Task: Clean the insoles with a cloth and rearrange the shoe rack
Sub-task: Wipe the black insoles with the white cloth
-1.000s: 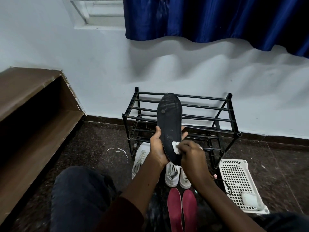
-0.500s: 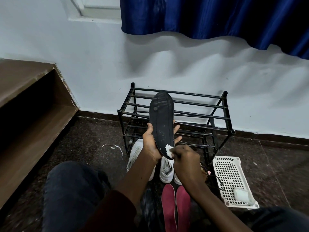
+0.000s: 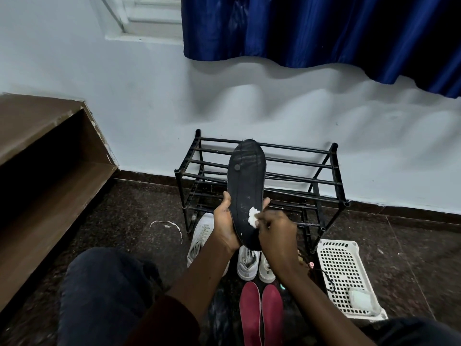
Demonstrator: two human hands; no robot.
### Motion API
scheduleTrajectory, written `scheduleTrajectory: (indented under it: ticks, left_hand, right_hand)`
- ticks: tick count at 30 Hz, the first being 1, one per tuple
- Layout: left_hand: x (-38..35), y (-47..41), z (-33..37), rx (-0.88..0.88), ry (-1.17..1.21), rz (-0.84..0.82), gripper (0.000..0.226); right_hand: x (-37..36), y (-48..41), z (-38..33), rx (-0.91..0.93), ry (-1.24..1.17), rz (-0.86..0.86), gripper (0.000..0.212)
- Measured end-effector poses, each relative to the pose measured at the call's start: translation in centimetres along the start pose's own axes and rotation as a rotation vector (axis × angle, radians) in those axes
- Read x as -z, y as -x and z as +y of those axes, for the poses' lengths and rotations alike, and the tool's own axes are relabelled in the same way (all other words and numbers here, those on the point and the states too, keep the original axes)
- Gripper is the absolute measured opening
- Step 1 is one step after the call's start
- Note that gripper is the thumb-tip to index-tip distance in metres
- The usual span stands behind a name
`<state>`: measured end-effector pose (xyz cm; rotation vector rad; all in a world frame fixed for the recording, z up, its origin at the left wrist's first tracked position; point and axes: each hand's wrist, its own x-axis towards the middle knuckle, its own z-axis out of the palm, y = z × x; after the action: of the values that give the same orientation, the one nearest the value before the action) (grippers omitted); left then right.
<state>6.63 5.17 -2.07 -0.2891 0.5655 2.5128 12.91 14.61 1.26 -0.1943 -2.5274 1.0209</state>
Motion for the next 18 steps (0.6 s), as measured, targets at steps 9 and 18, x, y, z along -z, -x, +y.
scheduleTrajectory:
  ticks: [9, 18]
  left_hand:
    - [0.1, 0.0, -0.2, 0.004, -0.015, 0.011, 0.071]
    - [-0.3, 0.4, 0.4, 0.025, -0.036, -0.021, 0.074]
  right_hand:
    - [-0.2, 0.4, 0.1, 0.152, 0.100, -0.051, 0.021]
    - [-1.0, -0.8, -0.5, 0.259, 0.021, -0.082, 0.023]
